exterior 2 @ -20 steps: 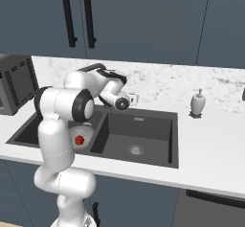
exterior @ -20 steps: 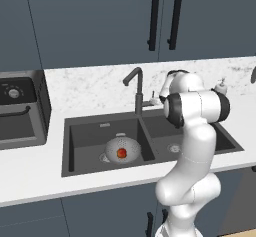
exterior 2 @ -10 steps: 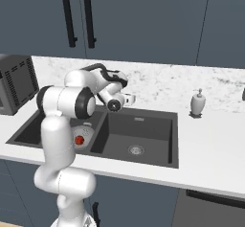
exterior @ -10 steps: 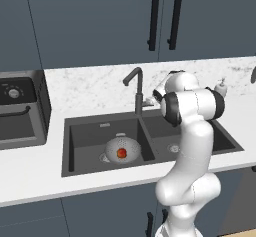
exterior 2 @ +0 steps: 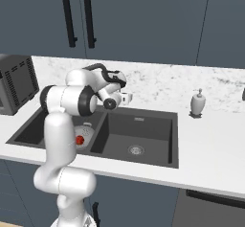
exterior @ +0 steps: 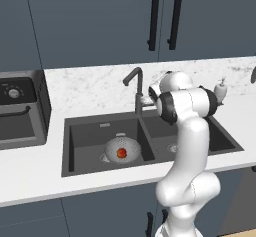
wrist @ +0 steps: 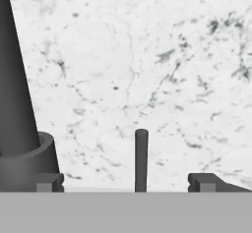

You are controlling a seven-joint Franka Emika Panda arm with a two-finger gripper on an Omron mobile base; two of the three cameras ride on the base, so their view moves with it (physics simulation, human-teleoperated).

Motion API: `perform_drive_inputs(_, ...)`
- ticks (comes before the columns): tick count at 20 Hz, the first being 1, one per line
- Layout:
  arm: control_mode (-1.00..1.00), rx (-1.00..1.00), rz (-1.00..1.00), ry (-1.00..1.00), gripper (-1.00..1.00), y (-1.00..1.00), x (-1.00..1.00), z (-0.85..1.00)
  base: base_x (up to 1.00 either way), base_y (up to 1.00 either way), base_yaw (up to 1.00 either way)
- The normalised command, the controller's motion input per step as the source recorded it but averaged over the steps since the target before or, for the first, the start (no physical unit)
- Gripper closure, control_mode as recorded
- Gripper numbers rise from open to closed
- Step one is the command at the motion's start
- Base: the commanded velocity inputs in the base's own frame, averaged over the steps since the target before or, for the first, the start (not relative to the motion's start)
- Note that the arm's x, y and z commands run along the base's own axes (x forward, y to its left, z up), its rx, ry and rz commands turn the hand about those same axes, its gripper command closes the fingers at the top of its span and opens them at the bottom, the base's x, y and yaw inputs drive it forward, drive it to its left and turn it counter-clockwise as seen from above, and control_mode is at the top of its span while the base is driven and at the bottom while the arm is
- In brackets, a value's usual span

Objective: Put the colander in the sink, put the apple in the colander, and turn on the sink faucet and pour water over the colander.

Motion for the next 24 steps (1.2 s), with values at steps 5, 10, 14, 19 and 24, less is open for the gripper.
perform_drive_inputs(5,-1.00,0.02,0.00,0.00,-1.00,-0.17,0.23,0.00,0.00,0.00,0.00)
perform_drive_inputs(10,-1.00,0.03,0.00,0.00,-1.00,-0.16,0.12,0.00,0.00,0.00,0.00)
perform_drive_inputs(14,-1.00,0.00,0.00,0.00,-1.00,0.00,0.12,0.00,0.00,0.00,0.00)
perform_drive_inputs(19,-1.00,0.00,0.00,0.00,-1.00,0.00,0.10,0.00,0.00,0.00,0.00)
perform_drive_inputs(24,-1.00,0.00,0.00,0.00,-1.00,-0.18,0.03,0.00,0.00,0.00,0.00)
